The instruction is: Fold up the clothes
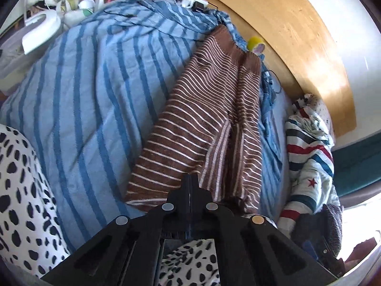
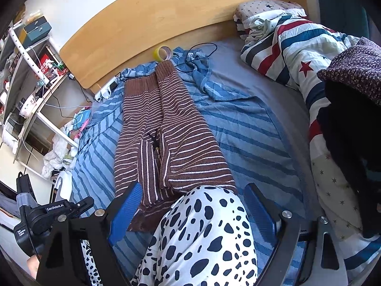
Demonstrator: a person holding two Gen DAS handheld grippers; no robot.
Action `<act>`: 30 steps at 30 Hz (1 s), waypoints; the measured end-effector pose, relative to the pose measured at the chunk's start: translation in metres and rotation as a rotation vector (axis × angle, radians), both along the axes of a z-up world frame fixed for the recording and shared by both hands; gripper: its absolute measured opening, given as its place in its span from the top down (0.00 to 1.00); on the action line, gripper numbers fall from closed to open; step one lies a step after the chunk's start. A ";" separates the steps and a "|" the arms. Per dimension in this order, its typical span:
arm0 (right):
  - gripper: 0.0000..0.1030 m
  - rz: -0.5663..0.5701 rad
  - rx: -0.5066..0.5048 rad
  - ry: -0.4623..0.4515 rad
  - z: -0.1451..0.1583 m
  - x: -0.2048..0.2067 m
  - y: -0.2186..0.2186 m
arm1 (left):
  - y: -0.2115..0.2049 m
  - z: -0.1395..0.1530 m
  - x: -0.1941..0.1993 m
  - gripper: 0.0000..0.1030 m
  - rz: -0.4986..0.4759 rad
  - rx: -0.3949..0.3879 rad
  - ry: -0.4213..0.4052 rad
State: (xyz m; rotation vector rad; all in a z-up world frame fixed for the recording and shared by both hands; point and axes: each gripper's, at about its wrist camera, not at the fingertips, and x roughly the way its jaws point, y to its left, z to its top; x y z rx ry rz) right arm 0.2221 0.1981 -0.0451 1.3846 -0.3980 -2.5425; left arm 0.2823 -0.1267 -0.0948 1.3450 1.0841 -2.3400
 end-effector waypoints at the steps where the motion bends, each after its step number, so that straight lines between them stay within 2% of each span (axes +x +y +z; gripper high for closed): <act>1: 0.13 -0.002 0.003 0.003 0.000 0.000 0.001 | -0.003 0.000 0.000 1.00 0.013 -0.015 -0.006; 3: 0.13 -0.007 0.011 0.007 0.000 0.000 0.002 | -0.009 -0.003 0.001 1.00 0.035 -0.022 -0.021; 10: 0.13 -0.015 0.011 -0.014 -0.012 -0.008 0.003 | -0.020 -0.034 -0.004 0.99 0.056 0.092 -0.119; 11: 0.13 -0.016 0.015 -0.020 -0.013 -0.010 0.003 | -0.021 -0.040 -0.004 0.92 0.060 0.107 -0.134; 12: 0.13 -0.017 0.018 -0.023 -0.015 -0.012 0.003 | -0.021 -0.045 -0.005 0.74 0.064 0.125 -0.147; 13: 0.13 -0.019 0.021 -0.026 -0.016 -0.015 0.003 | -0.022 -0.050 -0.005 0.61 0.074 0.146 -0.156; 14: 0.13 -0.020 0.024 -0.029 -0.017 -0.018 0.003 | -0.023 -0.054 -0.004 0.38 0.087 0.169 -0.159; 15: 0.13 -0.021 0.026 -0.031 -0.017 -0.021 0.003 | -0.024 -0.058 -0.003 0.32 0.108 0.195 -0.151; 23: 0.13 -0.017 0.071 -0.060 -0.028 -0.059 -0.002 | -0.036 -0.077 -0.007 0.32 0.187 0.265 -0.164; 30: 0.18 -0.010 0.026 -0.181 -0.063 -0.099 0.008 | -0.041 -0.098 -0.001 0.32 0.272 0.326 -0.174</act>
